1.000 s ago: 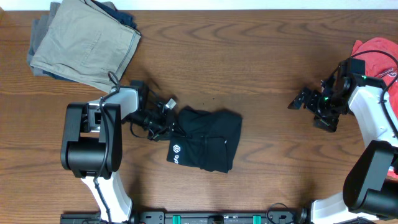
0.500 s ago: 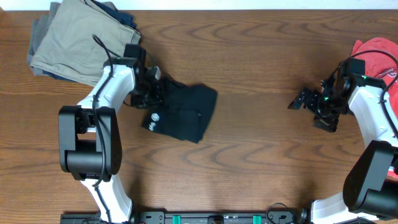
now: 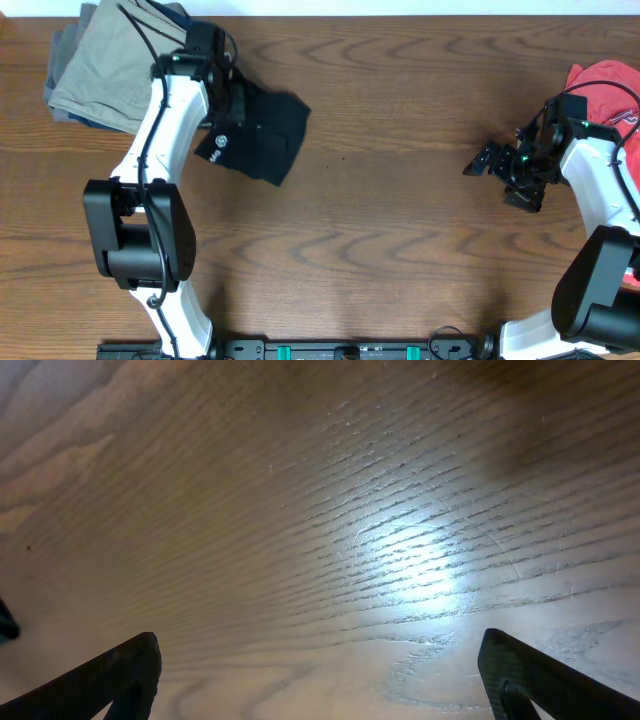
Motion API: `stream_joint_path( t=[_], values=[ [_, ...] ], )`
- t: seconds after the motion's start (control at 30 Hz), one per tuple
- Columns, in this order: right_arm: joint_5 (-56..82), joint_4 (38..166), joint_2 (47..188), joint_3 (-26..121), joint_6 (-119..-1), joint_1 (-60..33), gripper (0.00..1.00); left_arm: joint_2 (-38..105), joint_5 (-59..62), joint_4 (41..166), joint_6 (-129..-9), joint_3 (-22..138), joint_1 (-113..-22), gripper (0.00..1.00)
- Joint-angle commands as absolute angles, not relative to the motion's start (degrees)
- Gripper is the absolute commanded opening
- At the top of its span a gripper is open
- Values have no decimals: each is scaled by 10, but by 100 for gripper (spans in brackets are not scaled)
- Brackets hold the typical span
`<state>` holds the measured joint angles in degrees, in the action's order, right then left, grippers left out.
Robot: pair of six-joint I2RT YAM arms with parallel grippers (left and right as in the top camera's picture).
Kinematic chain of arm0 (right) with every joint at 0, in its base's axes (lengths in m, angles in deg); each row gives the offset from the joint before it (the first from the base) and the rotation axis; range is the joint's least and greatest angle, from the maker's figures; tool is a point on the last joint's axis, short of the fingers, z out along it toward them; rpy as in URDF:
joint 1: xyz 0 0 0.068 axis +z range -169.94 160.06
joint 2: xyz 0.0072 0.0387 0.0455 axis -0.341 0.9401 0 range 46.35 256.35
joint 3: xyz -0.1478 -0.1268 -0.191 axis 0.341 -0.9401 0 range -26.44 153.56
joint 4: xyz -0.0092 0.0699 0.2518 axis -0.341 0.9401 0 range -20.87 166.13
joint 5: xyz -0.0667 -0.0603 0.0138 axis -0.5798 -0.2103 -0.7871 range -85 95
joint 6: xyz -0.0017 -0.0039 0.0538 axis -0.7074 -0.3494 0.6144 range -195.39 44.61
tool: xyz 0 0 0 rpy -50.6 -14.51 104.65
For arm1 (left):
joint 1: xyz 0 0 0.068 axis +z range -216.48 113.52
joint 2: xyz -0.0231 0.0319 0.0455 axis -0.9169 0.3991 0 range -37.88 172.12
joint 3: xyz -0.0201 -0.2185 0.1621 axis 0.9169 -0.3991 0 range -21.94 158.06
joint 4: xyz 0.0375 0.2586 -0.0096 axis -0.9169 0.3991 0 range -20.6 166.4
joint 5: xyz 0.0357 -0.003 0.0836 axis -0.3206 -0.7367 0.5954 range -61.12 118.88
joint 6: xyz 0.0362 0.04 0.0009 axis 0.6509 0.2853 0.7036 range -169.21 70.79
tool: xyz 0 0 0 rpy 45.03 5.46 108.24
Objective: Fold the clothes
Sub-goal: 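Carry the bundle with the left gripper onto the khaki pants stack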
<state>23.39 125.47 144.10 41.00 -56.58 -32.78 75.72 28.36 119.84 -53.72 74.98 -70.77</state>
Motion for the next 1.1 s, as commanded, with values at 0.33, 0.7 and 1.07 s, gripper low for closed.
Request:
stream_joint_path(
  t=[0.33, 0.7, 1.07],
  values=[
    [234, 1255, 1430, 418, -572, -330, 99, 747, 401, 1147, -521, 826, -689, 6],
    [234, 1255, 1430, 418, -572, -330, 99, 744, 401, 1072, -527, 832, -679, 6],
    [234, 1255, 1430, 418, -572, -330, 99, 711, 401, 1070, -591, 833, -678, 6]
  ],
)
